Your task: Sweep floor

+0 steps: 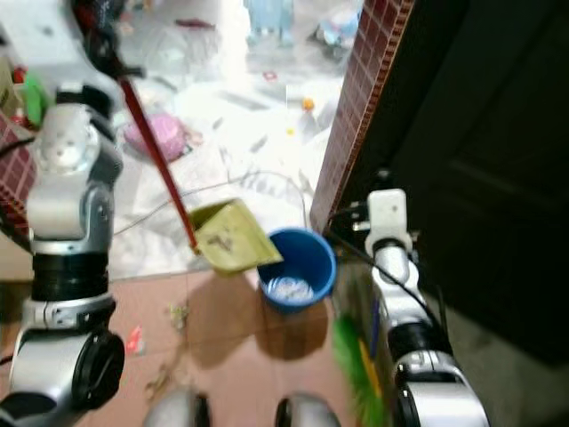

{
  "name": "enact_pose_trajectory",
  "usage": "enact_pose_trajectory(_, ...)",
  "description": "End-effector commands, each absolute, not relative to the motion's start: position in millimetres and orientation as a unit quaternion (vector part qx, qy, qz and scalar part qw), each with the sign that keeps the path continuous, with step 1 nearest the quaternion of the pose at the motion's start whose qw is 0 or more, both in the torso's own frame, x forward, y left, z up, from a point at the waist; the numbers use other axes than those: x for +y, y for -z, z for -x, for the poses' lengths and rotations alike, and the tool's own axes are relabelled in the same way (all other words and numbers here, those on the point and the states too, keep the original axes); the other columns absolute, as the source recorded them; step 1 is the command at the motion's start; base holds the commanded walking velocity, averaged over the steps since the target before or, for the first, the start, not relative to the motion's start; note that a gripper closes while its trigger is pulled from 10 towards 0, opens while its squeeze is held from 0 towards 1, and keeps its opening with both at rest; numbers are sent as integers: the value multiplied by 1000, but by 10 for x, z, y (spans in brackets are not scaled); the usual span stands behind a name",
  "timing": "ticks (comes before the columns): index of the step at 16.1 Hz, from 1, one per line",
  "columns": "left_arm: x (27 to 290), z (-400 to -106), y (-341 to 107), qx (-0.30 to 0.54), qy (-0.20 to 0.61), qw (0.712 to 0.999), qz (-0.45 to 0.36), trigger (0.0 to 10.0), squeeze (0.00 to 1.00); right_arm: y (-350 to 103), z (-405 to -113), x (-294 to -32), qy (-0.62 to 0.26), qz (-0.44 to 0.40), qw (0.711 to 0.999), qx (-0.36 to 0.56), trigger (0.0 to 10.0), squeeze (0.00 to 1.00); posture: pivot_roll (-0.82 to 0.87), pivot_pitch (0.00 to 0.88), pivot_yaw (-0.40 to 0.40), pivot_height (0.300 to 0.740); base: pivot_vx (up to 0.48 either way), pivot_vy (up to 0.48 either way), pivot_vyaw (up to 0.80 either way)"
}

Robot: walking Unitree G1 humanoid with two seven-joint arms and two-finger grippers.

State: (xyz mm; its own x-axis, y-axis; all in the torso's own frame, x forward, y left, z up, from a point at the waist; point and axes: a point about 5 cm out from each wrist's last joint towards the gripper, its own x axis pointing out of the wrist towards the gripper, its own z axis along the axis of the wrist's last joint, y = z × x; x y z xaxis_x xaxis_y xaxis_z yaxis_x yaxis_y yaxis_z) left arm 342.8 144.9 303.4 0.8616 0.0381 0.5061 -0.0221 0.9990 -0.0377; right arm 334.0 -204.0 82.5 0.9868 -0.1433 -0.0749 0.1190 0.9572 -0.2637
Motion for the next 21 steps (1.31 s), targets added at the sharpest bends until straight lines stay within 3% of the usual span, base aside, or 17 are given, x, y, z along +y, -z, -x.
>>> enact_pose_trajectory(1, 1425, -3353, -3191, -307, 4, 951, 23, 10000, 0, -824, -3343, -2057, 62, 161, 984, 49, 10000, 0, -9, 92, -47, 740, 0, 0, 0)
enact_pose_trajectory(5, 1058, -3274, -3012, -307, 130, 941, -54, 10000, 0, -825, -3356, -2054, 61, 161, 984, 51, 10000, 0, -8, 94, -50, 740, 0, 0, 0)
enact_pose_trajectory(9, 859, -3208, -2869, -307, 212, 922, -105, 10000, 0, -837, -3370, -2052, 61, 162, 984, 49, 10000, 0, -9, 95, -51, 740, 0, 0, 0)
enact_pose_trajectory(12, 449, -2967, -2694, -309, 375, 854, -188, 10000, 0, -842, -3383, -2057, 60, 162, 984, 51, 10000, 0, -3, 94, -53, 740, 0, 0, 0)
enact_pose_trajectory(13, 248, -2807, -2549, -285, 464, 807, -230, 10000, 0, -841, -3385, -2054, 59, 163, 983, 51, 10000, 0, -4, 94, -57, 740, 0, 0, 0)
enact_pose_trajectory(16, 55, -2533, -2245, -196, 602, 727, -266, 10000, 0, -839, -3390, -2052, 57, 165, 983, 51, 10000, 0, -4, 94, -57, 740, 0, 0, 0)
enact_pose_trajectory(21, 71, -2560, -2291, -194, 599, 721, -290, 10000, 0, -834, -3398, -2044, 54, 164, 984, 55, 10000, 0, -3, 94, -59, 740, 0, 0, 0)
